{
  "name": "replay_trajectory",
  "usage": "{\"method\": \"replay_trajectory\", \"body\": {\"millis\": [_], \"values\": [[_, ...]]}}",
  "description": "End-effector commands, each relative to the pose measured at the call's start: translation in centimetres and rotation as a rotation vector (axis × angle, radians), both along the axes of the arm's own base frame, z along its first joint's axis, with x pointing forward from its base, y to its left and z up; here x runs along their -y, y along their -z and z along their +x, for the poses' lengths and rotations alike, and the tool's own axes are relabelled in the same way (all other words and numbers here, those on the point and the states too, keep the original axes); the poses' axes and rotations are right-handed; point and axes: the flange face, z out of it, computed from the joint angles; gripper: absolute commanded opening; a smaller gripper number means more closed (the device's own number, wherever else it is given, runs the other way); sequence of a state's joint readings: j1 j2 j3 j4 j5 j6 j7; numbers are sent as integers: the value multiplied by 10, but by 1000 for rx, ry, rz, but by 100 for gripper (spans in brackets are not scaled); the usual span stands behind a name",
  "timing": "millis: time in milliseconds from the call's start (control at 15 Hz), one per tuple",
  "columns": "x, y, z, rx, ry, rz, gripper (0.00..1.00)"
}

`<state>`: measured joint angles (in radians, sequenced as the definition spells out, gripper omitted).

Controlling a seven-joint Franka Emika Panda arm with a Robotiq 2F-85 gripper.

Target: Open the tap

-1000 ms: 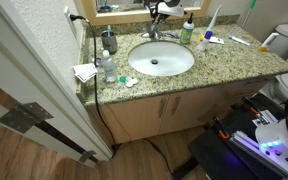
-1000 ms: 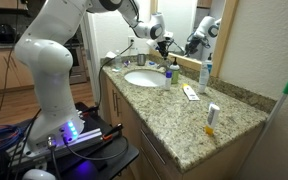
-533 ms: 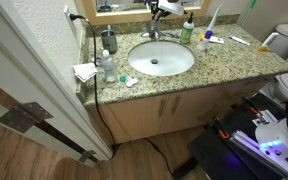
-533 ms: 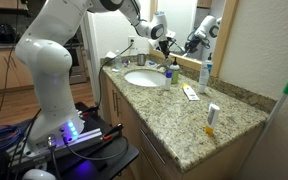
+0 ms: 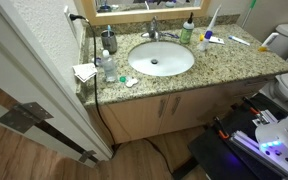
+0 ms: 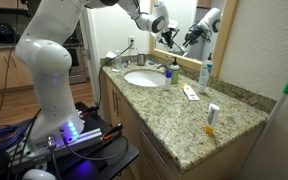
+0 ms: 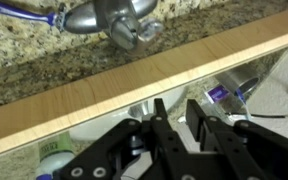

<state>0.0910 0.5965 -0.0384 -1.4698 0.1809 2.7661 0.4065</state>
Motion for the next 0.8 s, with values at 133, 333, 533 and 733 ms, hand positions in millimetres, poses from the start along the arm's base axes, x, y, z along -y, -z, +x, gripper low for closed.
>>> {"method": "replay_trajectory", "body": {"millis": [133,333,533,733], "values": [[-12,-45,-22,-26,-93,21,62],[-35,-69,-46,-92,-246,64,84],[-53,-98,-68,-134,-374,161,99],[-60,-106,-61,-139,-370,186,99]]}}
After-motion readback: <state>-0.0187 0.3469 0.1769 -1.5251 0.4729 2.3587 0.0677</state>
